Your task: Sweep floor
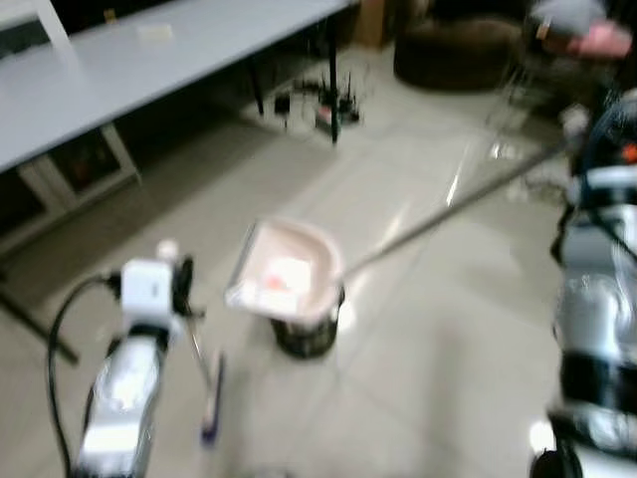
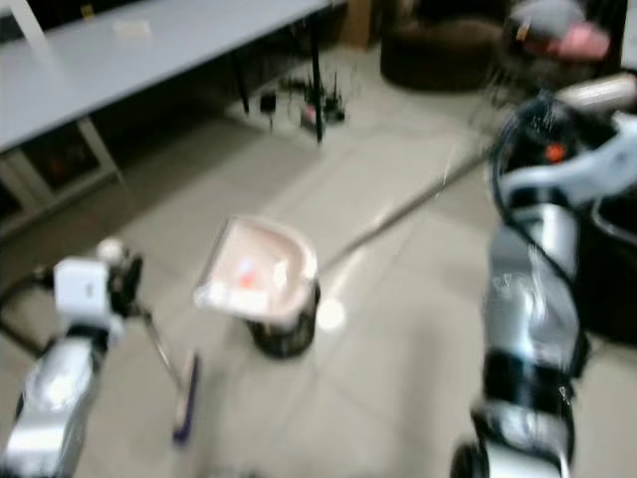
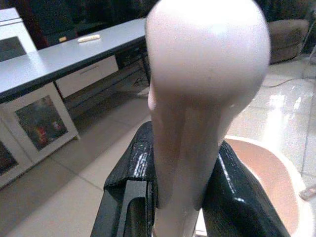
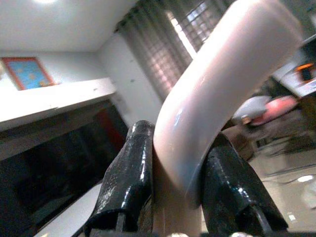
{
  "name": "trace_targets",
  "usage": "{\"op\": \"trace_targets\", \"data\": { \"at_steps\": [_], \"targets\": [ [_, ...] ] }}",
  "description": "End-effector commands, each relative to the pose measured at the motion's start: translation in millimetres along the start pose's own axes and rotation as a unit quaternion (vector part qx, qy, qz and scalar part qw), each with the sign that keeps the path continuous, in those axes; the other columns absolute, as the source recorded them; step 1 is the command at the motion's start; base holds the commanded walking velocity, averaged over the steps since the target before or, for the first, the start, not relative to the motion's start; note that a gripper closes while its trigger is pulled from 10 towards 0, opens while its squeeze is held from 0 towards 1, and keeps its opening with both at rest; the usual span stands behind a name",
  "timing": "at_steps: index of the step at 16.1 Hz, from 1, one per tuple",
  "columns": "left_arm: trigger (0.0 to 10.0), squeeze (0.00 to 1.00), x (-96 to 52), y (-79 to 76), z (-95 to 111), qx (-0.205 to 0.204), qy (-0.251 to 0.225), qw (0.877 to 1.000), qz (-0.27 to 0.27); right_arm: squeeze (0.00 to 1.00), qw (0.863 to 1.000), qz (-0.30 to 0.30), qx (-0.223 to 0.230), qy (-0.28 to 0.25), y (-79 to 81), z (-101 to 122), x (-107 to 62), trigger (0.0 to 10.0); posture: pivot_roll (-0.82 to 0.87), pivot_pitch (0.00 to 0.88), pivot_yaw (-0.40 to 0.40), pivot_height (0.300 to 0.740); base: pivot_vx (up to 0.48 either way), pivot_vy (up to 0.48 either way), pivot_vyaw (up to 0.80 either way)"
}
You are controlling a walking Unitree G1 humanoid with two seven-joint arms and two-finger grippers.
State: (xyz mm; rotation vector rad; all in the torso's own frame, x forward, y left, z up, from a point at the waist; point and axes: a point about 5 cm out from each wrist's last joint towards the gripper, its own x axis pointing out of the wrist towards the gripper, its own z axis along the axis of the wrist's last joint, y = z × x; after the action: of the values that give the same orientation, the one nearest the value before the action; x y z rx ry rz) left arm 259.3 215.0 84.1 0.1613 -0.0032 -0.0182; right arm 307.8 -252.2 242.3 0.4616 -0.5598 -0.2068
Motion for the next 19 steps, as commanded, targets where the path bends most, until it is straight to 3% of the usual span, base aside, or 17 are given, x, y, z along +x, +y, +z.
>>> {"op": "trace_targets", "data": {
  "at_steps": [1,17,19],
  "targets": [
    [10.0,0.00,1.3,4.5,9.8,0.007,-0.021,1.000,0.007,0.00,1.000,0.016,0.008,-0.022,9.3,7.4,2.8,10.0,0.04,0.037,0.048,0.740,0.292,0.000,0.00],
    [10.0,0.00,5.3,-2.1,8.9,-0.005,-0.019,1.000,-0.005,0.00,1.000,0.026,-0.017,-0.005,3.9,4.2,-2.7,10.0,0.02,0.028,0.050,0.740,0.292,0.000,0.00],
    [10.0,0.00,5.7,-3.5,8.7,-0.006,-0.019,1.000,-0.009,0.00,1.000,0.027,-0.016,-0.002,4.0,2.8,-3.3,10.0,0.02,0.030,0.049,0.740,0.308,0.000,-0.80]
  ]
}}
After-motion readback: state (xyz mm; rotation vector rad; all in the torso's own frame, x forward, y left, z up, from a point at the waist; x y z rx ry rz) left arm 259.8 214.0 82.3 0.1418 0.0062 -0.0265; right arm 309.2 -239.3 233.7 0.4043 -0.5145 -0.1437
